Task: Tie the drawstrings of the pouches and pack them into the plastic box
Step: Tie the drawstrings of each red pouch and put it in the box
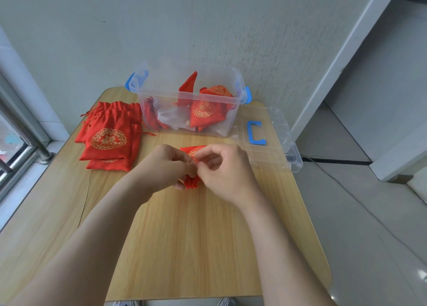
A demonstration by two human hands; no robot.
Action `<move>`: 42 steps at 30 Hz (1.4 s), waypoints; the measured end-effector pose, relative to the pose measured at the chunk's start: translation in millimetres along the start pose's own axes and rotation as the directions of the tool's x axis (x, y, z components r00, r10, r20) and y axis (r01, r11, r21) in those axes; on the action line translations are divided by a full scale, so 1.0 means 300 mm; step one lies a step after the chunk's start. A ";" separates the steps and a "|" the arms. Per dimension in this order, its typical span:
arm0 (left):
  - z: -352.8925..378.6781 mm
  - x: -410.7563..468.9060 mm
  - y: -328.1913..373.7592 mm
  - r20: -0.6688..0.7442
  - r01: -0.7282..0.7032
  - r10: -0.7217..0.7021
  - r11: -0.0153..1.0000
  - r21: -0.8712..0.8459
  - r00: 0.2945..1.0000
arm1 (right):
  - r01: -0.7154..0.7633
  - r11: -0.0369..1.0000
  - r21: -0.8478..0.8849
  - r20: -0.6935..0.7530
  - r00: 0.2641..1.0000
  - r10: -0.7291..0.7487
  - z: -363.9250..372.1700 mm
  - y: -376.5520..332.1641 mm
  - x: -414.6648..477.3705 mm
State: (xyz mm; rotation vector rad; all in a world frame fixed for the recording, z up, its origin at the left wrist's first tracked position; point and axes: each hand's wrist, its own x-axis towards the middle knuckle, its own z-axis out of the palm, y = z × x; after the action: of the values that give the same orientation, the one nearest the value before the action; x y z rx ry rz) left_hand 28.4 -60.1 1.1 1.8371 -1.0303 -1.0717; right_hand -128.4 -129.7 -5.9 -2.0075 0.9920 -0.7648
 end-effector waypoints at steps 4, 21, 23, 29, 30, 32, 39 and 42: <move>-0.002 0.000 -0.001 -0.003 0.021 -0.021 0.999 -0.026 1.000 | 0.094 0.989 -0.115 0.047 0.995 -0.089 0.008 0.001 -0.016; 0.006 0.002 0.002 -0.125 -0.069 0.068 0.998 -0.002 0.990 | 0.187 0.923 -0.337 0.015 0.981 -0.193 0.024 0.037 0.014; 0.011 -0.001 0.009 -0.138 -0.072 0.065 0.997 -0.040 0.988 | 0.170 0.917 -0.360 0.012 0.984 -0.177 0.026 0.031 0.013; 0.027 -0.020 0.025 -0.270 -0.108 0.118 0.993 0.054 0.956 | 0.101 0.939 -0.329 -0.020 0.993 -0.114 0.030 0.003 -0.003; 0.029 -0.024 0.030 -0.301 -0.114 0.132 0.990 0.078 0.944 | 0.086 0.948 -0.305 -0.034 0.994 -0.101 0.032 -0.002 -0.003; 0.039 -0.035 0.043 -0.354 -0.148 0.190 0.979 0.142 0.916 | 0.059 0.960 -0.274 -0.060 0.995 -0.079 0.033 -0.004 0.003; 0.048 -0.048 0.047 -0.420 -0.280 0.387 0.914 0.294 0.821 | -0.035 0.978 -0.205 -0.092 0.996 0.017 0.049 0.014 0.022; 0.047 -0.044 0.048 -0.354 -0.306 0.426 0.887 0.347 0.833 | -0.125 0.986 -0.110 -0.096 0.989 0.114 0.031 0.013 0.024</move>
State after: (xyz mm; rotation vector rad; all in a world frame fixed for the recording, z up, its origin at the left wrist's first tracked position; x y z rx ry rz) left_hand 7.7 -56.8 12.8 1.8650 -1.2434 -0.2824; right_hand -118.9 -133.9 -12.8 -2.0052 1.2224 -0.7523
